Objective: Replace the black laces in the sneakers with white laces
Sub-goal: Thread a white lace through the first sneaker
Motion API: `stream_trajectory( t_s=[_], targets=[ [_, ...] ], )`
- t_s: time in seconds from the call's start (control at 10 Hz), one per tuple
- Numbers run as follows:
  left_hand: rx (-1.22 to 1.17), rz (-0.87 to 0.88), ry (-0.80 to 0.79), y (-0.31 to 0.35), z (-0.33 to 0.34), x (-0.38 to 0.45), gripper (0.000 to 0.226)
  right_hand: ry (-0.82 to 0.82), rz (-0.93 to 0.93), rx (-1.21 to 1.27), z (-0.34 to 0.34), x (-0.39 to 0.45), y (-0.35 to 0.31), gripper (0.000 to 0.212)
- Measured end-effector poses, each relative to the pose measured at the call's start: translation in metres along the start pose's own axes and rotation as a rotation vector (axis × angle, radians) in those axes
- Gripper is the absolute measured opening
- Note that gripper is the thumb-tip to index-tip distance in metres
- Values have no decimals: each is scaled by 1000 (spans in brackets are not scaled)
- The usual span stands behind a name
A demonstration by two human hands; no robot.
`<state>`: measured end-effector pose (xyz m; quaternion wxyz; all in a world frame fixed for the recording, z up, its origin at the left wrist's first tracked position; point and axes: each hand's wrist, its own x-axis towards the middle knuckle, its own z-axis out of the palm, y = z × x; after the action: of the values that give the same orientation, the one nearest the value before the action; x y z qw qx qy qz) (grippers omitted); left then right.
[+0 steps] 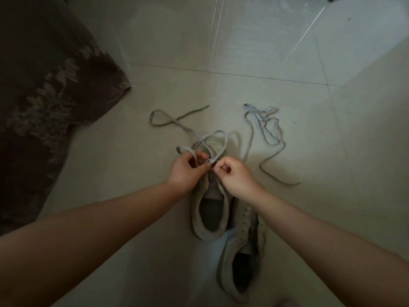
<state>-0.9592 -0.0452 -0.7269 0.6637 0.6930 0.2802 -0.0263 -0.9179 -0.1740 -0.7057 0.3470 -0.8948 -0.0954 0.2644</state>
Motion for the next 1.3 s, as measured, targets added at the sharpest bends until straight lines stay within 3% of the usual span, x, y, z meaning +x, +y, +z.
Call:
stream_trajectory(
  t_s=[0.1, 0.2, 0.3, 0.4, 0.5, 0.6, 0.7, 0.8, 0.9, 1.0, 1.1, 1.2, 1.3],
  targets=[
    [116, 81, -11, -3, -9, 2, 13, 54, 263, 779, -22, -1, 3, 19],
    [159, 110, -20, -4, -11, 3, 15, 42, 335, 1430, -48, -4, 7, 22],
    [170, 128, -17, -4, -9, 3, 16, -16, 398, 1395, -40, -9, -8, 28],
    [218, 164, -5, -4, -10, 4, 15, -39, 5, 115, -31, -15, -13, 13],
    [290, 208, -18, -5, -13, 4, 13, -78, -325, -705, -37, -15, -4, 26],
    [330, 206, -27, -9, -17, 5, 13, 7, -237, -641, -51, -8, 8, 27],
    [382, 173, -27, -13, -16, 6, 15, 131, -66, -112, -59, -2, 14, 29],
    [420, 169, -25, -11, -13, 5, 15, 28, -3, 479, -42, -5, -8, 34],
    [413, 180, -19, -10, -13, 4, 13, -123, 219, 1196, -30, -10, -30, 38],
    [363, 182, -26, -10, -15, 4, 8, -59, 342, 1114, -43, -8, -20, 42],
    [325, 183, -36, -11, -16, 4, 11, 88, 202, 695, -75, -2, -3, 35],
    [280, 153, -59, -12, -17, 4, 17, -107, -9, 60, -85, -3, -6, 19],
    [307, 156, -56, -11, -15, 4, 17, -290, -172, -693, -65, -7, -5, 25]
  ],
)
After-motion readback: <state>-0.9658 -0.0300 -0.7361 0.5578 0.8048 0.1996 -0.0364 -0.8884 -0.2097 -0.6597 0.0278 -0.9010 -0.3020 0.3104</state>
